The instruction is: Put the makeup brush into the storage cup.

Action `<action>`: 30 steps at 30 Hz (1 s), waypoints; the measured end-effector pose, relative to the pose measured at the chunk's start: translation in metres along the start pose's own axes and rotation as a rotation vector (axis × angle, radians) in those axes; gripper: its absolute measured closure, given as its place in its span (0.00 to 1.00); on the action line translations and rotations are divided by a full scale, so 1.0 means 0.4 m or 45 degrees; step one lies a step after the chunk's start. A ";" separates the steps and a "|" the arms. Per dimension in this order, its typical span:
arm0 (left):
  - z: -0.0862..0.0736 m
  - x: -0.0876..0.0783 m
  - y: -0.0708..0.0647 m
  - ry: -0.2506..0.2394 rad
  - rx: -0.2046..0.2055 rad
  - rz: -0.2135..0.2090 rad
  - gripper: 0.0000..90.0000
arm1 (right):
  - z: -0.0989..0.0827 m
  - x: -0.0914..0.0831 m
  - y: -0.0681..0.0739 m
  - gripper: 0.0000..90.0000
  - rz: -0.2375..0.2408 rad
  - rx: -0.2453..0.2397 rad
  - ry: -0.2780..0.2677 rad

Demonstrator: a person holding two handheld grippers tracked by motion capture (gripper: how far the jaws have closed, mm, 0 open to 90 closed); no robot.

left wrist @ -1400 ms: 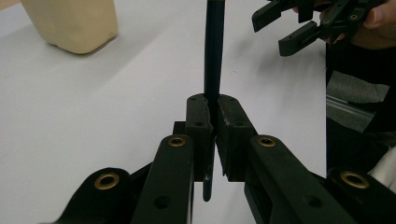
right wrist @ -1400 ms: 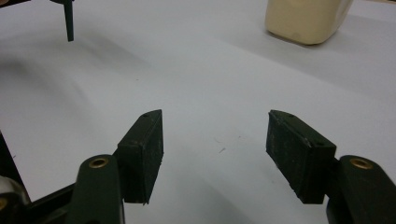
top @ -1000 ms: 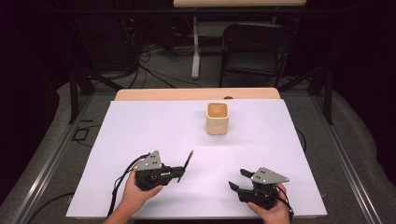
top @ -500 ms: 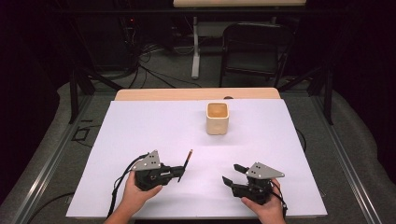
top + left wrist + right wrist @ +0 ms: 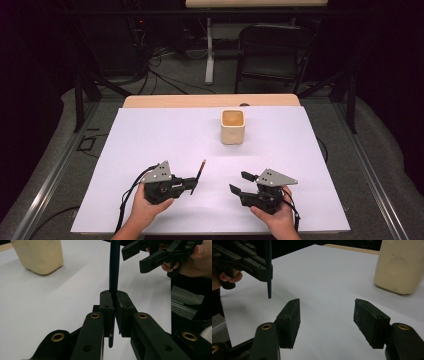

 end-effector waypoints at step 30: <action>-0.003 0.003 0.002 -0.052 -0.060 -0.008 0.93 | 0.105 0.087 0.065 0.44 0.146 0.067 -0.135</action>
Point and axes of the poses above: each handheld gripper's, and its own axes: x roughly forward along the jaws, z roughly out of its top, y roughly to its left, the point moved 6 cm from there along x, roughly forward along the jaws, and after that the axes turned 3 degrees about z, right-handed, at the moved point
